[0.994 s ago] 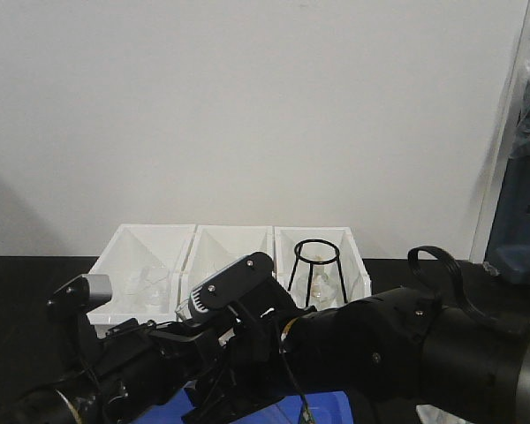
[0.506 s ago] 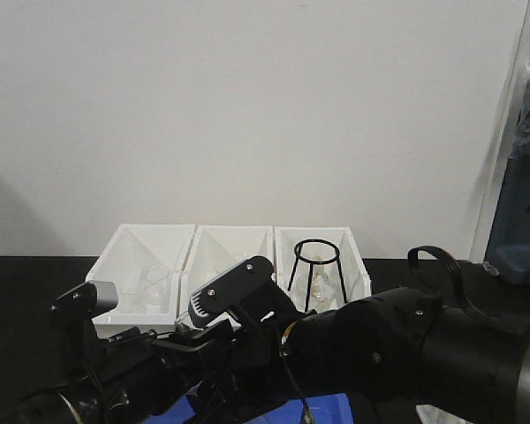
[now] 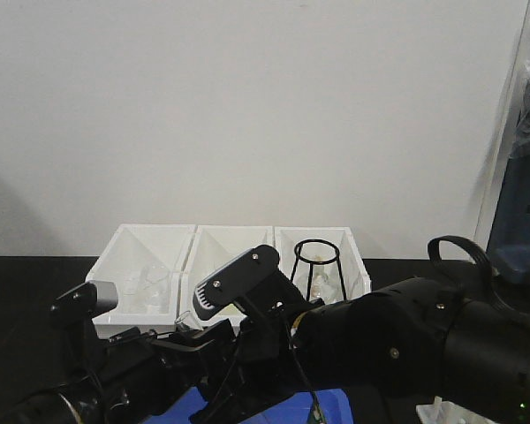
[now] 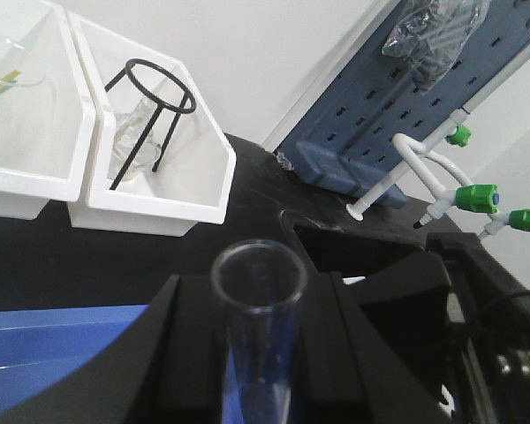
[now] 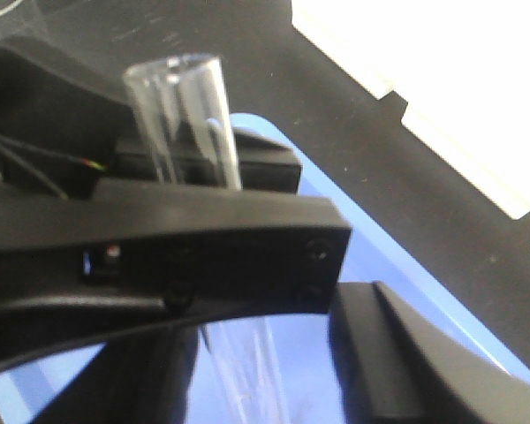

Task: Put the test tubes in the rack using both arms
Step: 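Close the right gripper on the test tube below the left gripper, then open the left gripper and pull it away, leaving the tube in the right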

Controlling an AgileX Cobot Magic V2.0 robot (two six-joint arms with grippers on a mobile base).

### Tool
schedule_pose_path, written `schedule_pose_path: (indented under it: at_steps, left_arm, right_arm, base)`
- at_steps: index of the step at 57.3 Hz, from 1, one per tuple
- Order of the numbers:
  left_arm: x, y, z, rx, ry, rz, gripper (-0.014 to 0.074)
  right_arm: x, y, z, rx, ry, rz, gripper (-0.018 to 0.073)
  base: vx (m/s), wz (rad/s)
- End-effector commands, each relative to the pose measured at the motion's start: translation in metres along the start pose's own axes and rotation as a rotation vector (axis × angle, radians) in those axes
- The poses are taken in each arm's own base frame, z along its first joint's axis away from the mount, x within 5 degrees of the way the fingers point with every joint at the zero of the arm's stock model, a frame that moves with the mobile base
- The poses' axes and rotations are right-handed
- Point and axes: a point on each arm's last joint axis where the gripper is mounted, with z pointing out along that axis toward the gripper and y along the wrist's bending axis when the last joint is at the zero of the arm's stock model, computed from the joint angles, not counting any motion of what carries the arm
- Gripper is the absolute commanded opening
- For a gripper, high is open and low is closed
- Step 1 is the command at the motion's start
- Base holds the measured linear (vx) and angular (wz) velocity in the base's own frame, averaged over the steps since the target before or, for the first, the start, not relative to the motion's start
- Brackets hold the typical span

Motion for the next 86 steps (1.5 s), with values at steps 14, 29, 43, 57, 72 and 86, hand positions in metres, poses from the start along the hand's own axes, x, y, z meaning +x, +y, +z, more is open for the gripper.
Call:
schedule_pose_path:
  at_steps: [14,29,43,57,72,86]
  left_arm:
    - [-0.023,-0.021,-0.006,0.131,-0.138,-0.005,-0.0004]
    - [-0.023,-0.021,-0.006,0.128,-0.135,-0.005,-0.0004]
    - [-0.023,-0.021,-0.006,0.127,-0.134,-0.005,-0.0004]
    - [-0.023,-0.021,-0.006,0.125,-0.132,-0.004,-0.0004]
    - [-0.023,-0.021,-0.006,0.126,-0.132,-0.003,-0.0001]
    - [-0.023,-0.021,-0.006,0.126,-0.132,-0.003,0.0038]
  right_arm:
    - [-0.021,-0.004,-0.018,0.034,-0.135,-0.003,0.0359]
    - [-0.019,-0.004,-0.01,0.035,-0.127,-0.004,0.0343]
    - [-0.018,-0.005,-0.01,0.041,-0.118,-0.02,0.0276]
    - [-0.018,-0.005,-0.01,0.041,-0.118,-0.02,0.0201]
    - [-0.02,-0.005,-0.01,0.045,-0.137,-0.015,0.0104]
    - [-0.022,-0.006,-0.011,0.047,-0.161,0.02,-0.0014]
  base:
    - [0.0,0.0]
    - [0.0,0.0]
    - [0.0,0.0]
    - [0.0,0.0]
    - [0.0,0.0]
    - [0.0,0.0]
